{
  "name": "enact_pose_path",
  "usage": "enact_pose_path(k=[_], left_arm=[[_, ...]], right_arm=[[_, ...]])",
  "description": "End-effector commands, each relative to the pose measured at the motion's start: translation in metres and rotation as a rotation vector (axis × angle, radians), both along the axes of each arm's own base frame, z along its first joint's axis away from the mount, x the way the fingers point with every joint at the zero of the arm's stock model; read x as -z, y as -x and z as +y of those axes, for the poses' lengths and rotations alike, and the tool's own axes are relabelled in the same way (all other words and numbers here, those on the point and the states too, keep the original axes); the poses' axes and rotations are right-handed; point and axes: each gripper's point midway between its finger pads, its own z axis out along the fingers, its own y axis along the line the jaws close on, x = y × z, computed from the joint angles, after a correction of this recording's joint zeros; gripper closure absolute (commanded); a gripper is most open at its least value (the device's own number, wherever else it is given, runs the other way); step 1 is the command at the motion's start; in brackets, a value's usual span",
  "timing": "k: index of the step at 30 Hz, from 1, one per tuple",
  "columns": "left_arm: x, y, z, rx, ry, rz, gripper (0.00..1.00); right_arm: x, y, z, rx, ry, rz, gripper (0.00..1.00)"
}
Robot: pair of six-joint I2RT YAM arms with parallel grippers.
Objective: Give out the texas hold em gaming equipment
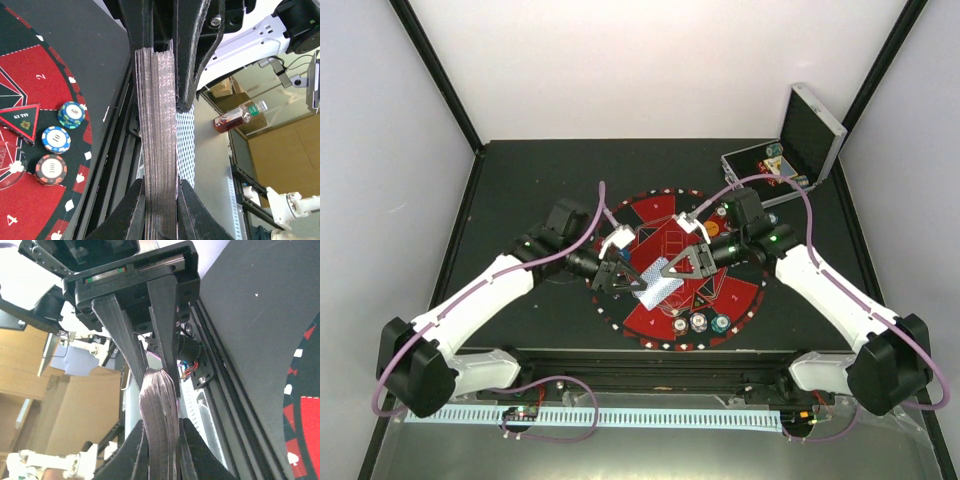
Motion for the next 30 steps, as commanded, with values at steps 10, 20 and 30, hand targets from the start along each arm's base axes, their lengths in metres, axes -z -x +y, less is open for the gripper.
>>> enact_pose_path(k=[10,20,30], left_arm=[[0.007,-0.055,0.017,-0.257,-0.221,-0.308,0.01],[-0.007,-0.064,0.026,-0.355,-0.187,-0.764,0.01],[0.009,-0.059,0.007,-0.275,-0.204,-0.786,0.01]], right_arm=[[0.037,-0.036,0.010,0.192,0.089,0.123,0.99],[0.049,-0.055,0.019,0.291,0.049,0.205,0.99],[0.039,-0.064,0.032,0.308,0.026,0.212,0.99]])
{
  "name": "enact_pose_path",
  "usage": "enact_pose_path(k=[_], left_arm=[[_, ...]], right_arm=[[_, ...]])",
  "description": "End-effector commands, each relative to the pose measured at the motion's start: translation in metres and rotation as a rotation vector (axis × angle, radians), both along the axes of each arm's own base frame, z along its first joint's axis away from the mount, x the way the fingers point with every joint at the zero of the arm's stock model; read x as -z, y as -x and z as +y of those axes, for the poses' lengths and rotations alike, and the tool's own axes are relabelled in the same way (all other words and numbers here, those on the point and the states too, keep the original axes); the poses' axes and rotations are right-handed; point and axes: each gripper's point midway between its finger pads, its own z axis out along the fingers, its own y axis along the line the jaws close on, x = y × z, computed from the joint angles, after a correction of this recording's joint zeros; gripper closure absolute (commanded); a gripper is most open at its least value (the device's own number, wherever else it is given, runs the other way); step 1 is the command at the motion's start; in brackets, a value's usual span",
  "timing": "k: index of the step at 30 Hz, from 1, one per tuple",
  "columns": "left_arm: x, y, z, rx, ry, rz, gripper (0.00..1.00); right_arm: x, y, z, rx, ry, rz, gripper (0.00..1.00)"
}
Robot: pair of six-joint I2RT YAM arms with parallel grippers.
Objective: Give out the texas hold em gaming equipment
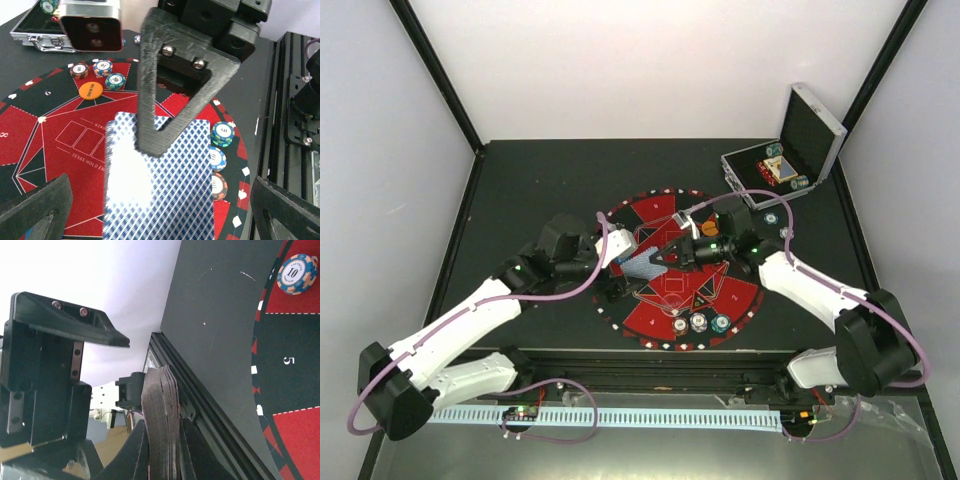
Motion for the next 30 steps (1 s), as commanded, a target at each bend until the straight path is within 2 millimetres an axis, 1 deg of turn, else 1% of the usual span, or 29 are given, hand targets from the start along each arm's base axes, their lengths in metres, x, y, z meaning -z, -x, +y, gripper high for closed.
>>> enact_pose_path(k=[1,3,5,9,14,19,26,30], left_arm=[[-0.004,-0.004,-0.010,0.026,-0.020,-0.092,0.01],[0.000,-0.007,-0.009,0.013,-0.052,-0.105,0.01],[0.010,-0.016,-0.005,-0.034,-0.115,-0.123,0.01],[0.023,-0.024,-0.004,-0.074,-0.194,-0.143,0.01],[0.020,-0.033,-0.005,-0.122,-0.205,-0.185,0.01],[0.026,-0.032,-0.007,-0.099,-0.239,-0.163,0.01],[0.030,-0.023,-0.012,-0.061,-0.266,-0.063,0.06],[0.031,-0.021,-0.015,-0.058,-0.268,-0.006,0.02]], right_arm=[[-0.017,-0.010,0.012,0.023,-0.041,-0.033,0.99],[-0.018,-0.011,0.013,0.027,-0.045,-0.030,0.99],[-0.020,-0.011,0.014,0.027,-0.047,-0.032,0.99],[-0.021,-0.010,0.017,0.018,-0.051,-0.037,0.99],[-0.023,-0.004,0.023,-0.013,-0.057,-0.041,0.99],[-0.024,0.000,0.026,-0.038,-0.043,-0.072,0.99],[-0.013,-0.002,0.026,-0.037,0.014,-0.097,0.99],[-0.001,-0.003,0.024,-0.032,0.080,-0.114,0.99]])
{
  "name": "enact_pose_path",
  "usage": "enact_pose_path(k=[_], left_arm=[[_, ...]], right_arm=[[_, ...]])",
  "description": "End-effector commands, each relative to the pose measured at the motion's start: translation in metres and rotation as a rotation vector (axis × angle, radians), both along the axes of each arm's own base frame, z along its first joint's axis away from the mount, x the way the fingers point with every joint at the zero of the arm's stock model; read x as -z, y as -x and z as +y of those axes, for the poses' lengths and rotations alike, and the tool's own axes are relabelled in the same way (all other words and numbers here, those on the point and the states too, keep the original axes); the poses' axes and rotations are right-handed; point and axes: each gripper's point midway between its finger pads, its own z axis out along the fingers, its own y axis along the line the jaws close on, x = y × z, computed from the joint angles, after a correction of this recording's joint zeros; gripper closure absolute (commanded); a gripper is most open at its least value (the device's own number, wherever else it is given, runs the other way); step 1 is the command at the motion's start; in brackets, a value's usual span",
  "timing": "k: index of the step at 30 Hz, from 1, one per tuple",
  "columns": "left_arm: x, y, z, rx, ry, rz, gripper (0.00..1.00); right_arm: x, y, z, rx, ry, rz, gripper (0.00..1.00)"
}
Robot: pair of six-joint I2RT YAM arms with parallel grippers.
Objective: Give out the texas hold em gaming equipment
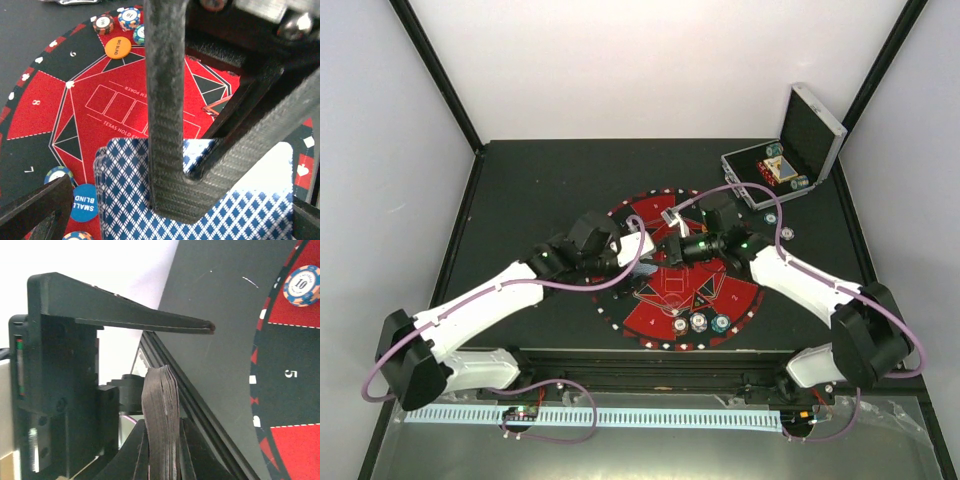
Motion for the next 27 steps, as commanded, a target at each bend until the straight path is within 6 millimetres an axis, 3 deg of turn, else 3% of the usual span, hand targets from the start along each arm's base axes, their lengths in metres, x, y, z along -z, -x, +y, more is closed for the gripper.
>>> enact_pose_path(k=[1,8,16,23,27], left_arm=[[-0.010,0.005,-0.005,0.006,0.010,0.066,0.02],[0.004,0.007,-0.003,0.000,-0.037,0.105,0.06],[0.009,0.004,-0.001,-0.038,-0.041,0.132,0.03],[0.011,0.006,-0.004,-0.022,-0.034,0.153,0.26],[0.009,0.008,-0.002,-0.015,-0.038,0.157,0.32]], right_arm=[[0.007,-0.002,0.000,-0.005,0.061,-0.049,0.99],[0.006,-0.002,0.001,0.001,0.043,-0.042,0.99],[0.007,0.003,0.001,-0.015,0.025,-0.045,0.99],[0.011,0.004,0.000,-0.005,0.015,-0.025,0.99],[0.021,0.004,-0.001,0.005,0.024,-0.006,0.99]])
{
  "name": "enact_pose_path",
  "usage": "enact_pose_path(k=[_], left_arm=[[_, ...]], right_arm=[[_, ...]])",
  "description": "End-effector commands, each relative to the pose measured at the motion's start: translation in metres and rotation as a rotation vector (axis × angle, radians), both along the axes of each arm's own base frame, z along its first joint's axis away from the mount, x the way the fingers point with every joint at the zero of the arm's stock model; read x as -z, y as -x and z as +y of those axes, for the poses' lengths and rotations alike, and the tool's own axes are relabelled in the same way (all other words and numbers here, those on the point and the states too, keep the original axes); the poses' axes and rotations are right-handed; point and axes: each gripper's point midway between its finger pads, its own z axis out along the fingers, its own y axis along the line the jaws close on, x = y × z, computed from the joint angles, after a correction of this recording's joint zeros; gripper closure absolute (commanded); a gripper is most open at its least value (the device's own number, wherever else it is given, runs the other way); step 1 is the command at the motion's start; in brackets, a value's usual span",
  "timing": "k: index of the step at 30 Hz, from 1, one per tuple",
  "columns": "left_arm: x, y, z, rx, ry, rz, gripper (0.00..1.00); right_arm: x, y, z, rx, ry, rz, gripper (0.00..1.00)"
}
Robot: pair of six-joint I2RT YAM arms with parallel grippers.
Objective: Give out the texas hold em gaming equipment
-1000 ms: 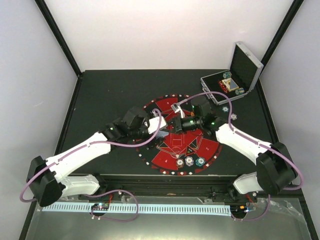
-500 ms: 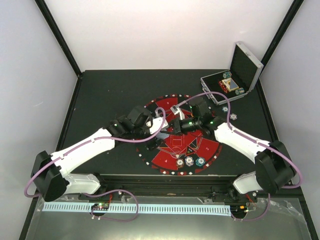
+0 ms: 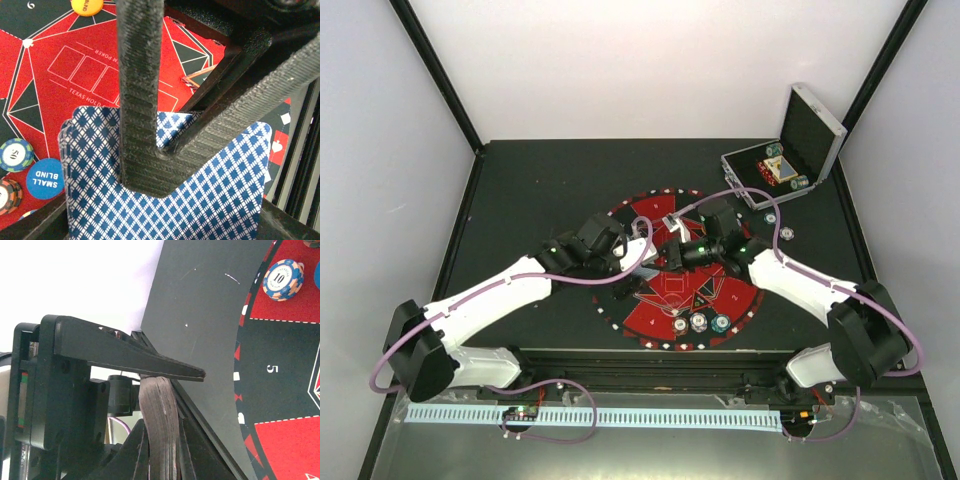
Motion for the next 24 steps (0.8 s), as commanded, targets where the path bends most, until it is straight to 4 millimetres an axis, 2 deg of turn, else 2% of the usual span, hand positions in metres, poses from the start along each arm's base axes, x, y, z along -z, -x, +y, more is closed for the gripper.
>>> enact_pose_path(k=[1,6,8,10,16,24], left_arm=[[-0.015,-0.003,-0.003,0.006,0.022,-0.005,0.33],[-0.009,0.006,-0.003,0.036,0.017,0.035,0.37],[-0.007,0.008,-0.003,0.044,0.017,0.046,0.33],[0.005,0.007,-0.004,0.041,-0.008,0.073,0.25],[0.011,0.001,-0.002,0.020,-0.034,0.066,0.21],[0.010,0.001,-0.002,0.023,-0.034,0.062,0.50]], right_arm=[[0.001,0.005,0.002,-0.012,-0.027,0.005,0.99],[0.010,0.006,0.003,-0.002,-0.042,0.039,0.99],[0.010,0.007,0.004,-0.004,-0.056,0.046,0.99],[0.008,0.007,0.004,-0.003,-0.062,0.049,0.99],[0.000,0.009,0.005,-0.010,-0.088,0.057,0.99],[0.005,0.010,0.005,-0.009,-0.081,0.072,0.99]])
